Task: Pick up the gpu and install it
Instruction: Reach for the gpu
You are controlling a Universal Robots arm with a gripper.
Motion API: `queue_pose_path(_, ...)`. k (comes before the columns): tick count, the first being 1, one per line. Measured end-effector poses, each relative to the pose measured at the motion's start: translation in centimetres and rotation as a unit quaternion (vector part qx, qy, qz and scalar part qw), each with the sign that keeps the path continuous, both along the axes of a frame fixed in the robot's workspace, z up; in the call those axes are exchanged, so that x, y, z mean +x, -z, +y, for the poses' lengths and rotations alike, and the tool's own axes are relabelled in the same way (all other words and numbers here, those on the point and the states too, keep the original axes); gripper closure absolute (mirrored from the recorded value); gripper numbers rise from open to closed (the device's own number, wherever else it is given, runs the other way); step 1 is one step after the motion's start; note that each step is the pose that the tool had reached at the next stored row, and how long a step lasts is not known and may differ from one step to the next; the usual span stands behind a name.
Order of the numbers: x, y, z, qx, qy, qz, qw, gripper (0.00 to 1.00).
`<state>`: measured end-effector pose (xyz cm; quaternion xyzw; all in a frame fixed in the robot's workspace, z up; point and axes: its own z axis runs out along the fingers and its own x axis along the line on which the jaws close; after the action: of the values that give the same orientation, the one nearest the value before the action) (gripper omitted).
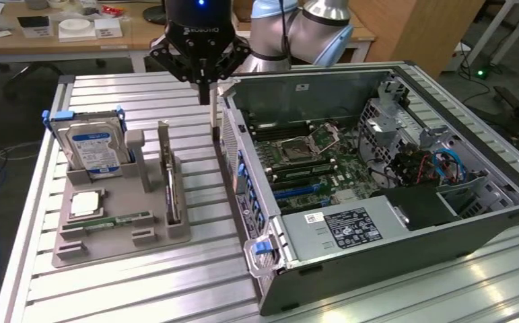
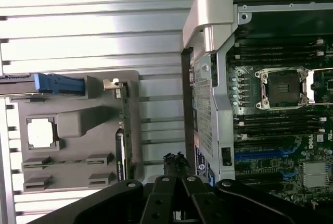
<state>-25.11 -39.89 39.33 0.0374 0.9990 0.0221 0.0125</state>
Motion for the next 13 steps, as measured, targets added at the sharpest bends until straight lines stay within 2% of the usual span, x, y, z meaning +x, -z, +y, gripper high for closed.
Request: queue_pose_path(13,-1.7,0.00,0.00,0.0000,0.000,0.0000,1.0000,0.89)
